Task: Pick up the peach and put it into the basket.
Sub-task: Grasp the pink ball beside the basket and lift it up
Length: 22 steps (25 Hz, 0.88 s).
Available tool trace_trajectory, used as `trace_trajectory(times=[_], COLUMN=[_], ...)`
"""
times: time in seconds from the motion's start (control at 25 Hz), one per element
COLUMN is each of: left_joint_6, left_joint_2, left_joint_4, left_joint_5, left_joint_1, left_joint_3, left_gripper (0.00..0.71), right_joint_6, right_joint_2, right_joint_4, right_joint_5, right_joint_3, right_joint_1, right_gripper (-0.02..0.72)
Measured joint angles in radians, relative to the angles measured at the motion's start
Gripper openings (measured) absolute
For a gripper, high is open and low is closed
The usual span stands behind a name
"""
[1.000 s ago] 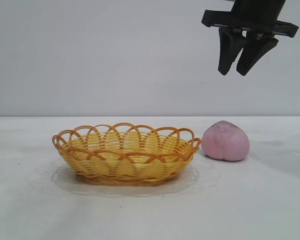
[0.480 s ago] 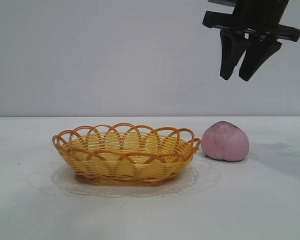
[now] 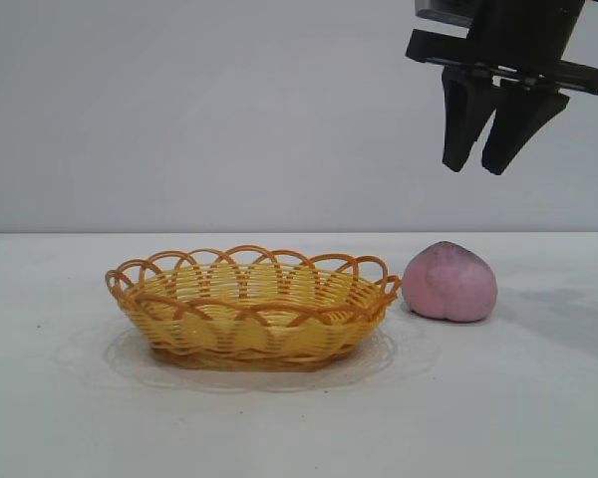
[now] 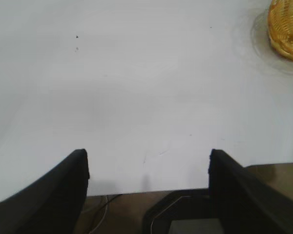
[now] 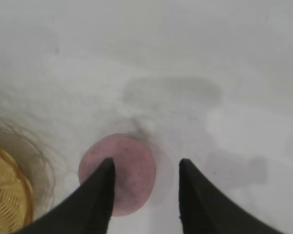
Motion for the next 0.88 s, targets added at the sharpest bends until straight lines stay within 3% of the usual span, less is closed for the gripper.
trace_trajectory(times=[0.28,0.68,0.88], left_joint_6=[0.008,0.039,0.039], left_joint_2=[-0.106,-0.123,-0.123], left_joint_4=[-0.048,0.021,0.023], left_joint_5=[0.051,-0.023,-0.027], left_joint_1=[0.000,0.000,0.000], left_joint_3=[0.000,0.021,0.021], left_gripper=[0.458,0.458,0.458], right_joint_6=[-0.039,-0.087,-0.168], right_joint_2=[0.041,0.133,0.178], right_joint_4=[0.052,0.125,0.211], right_joint_5=[0.059,0.062,0.041], right_joint_3=[0.002,0.004,0.004], right_joint_1=[0.000,0.000,0.000], right_gripper=[0.258,0.258,0.258])
